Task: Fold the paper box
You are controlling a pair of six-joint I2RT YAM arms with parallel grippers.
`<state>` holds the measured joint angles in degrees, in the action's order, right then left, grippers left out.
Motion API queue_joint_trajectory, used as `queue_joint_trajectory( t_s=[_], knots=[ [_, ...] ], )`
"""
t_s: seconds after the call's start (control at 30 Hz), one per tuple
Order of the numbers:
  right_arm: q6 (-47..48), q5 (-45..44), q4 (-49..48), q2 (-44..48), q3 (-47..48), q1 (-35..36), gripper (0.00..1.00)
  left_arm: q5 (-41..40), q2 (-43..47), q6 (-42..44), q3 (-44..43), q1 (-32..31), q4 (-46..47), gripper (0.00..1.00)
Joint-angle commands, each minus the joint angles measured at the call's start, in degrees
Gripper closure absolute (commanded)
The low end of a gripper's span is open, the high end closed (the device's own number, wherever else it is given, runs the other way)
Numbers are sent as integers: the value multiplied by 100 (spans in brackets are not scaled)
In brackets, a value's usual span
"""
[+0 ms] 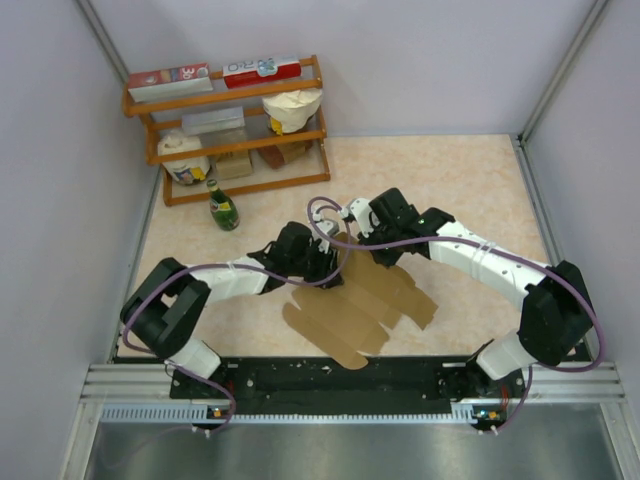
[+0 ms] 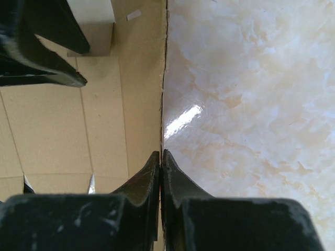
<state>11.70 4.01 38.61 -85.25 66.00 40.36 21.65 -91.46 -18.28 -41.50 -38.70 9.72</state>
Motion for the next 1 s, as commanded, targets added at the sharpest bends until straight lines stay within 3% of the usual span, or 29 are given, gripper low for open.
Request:
queue_joint_trajectory(
  t_s=[0.0,0.23,0.43,0.53,0.67,0.97],
  knots=[
    [-98,-111,-170,70,54,51,100,312,865,245,-166,-33,-364,58],
    [-37,-322,-170,70,-52,42,100,982,2245,957,-578,-33,-1278,52],
    [112,-313,-161,167,-113,51,100,-255,2827,1055,-798,142,-1534,46],
    [227,-331,-170,219,-166,51,100,-601,2669,775,-1000,590,-1543,45],
    [332,-340,-161,325,-236,51,100,-197,2309,282,-1220,1346,-1175,45],
    [482,-129,-170,492,-368,51,100,119,1088,211,-2081,1760,-1016,44]
  ],
)
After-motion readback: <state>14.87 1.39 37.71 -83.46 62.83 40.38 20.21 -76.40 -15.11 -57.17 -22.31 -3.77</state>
